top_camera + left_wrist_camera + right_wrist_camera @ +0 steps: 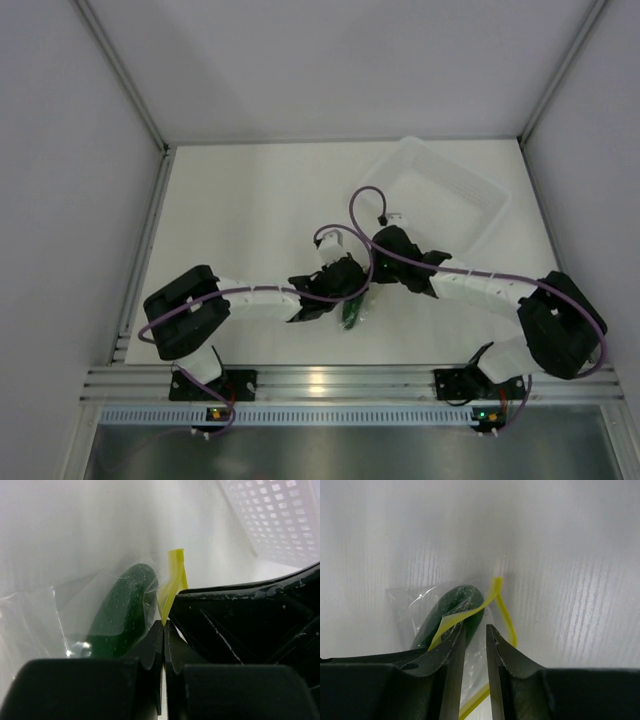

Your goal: Open the zip-top bag and remove the fake food

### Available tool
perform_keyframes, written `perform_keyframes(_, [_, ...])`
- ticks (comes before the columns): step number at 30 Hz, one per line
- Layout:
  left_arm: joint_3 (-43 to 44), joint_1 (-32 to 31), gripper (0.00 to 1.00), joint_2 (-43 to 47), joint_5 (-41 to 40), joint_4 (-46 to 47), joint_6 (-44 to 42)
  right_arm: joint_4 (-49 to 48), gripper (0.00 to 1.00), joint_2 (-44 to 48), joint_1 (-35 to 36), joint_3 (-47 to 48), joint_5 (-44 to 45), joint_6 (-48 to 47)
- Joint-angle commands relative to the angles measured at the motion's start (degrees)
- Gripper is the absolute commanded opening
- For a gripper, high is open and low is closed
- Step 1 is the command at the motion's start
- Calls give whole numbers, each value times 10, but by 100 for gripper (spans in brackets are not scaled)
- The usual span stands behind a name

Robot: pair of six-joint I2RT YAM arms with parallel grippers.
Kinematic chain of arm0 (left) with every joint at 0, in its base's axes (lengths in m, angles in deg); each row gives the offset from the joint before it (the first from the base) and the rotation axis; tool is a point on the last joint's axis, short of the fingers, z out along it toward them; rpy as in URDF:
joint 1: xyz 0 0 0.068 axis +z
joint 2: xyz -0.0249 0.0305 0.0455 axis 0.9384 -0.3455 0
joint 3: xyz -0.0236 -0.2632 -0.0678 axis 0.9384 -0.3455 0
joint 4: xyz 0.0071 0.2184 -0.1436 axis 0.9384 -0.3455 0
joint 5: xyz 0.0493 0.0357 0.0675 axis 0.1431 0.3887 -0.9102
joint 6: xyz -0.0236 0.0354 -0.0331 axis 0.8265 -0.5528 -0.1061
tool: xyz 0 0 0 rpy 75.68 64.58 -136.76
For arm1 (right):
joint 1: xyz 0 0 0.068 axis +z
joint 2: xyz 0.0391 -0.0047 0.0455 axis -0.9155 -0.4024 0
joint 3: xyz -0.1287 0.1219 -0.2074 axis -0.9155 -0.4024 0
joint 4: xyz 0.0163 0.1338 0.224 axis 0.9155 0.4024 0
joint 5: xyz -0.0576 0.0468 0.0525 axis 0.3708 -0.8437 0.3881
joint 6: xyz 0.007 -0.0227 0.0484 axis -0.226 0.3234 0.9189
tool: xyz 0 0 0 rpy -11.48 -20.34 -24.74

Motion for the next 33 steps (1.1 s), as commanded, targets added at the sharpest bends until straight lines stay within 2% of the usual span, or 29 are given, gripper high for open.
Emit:
perform_keyframes(1, [44, -2, 0, 35, 50, 26, -23, -34, 25, 31, -7, -16, -3, -6])
perform_keyframes(6, [90, -7, 0, 43, 106, 39, -27, -71, 24, 86, -43, -71, -67, -10])
perform_keyframes(9, [93, -8, 0, 51, 126, 76, -17, -27, 22, 113, -55, -68, -63, -37])
perform_keyframes(13, [76, -8, 0, 88, 107, 91, 8, 85, 22, 147, -80, -45, 16, -86])
perform_keyframes(15, [60, -9, 0, 107, 85, 90, 11, 159, 23, 159, -95, -16, 90, -104])
perform_keyframes(19, [-16, -9, 0, 163, -7, 90, 25, 249, 23, 152, -111, 35, 189, -140])
perform_keyframes(26, [-69, -7, 0, 148, -21, 90, 41, 298, 21, 103, -95, 100, 230, -149])
perform_keyframes(28, [-76, -7, 0, 129, -18, 90, 55, 300, 21, 89, -67, 107, 235, -147])
perform_keyframes(33, [-106, -8, 0, 106, -24, 91, 79, 261, 20, 69, -10, 108, 186, -141])
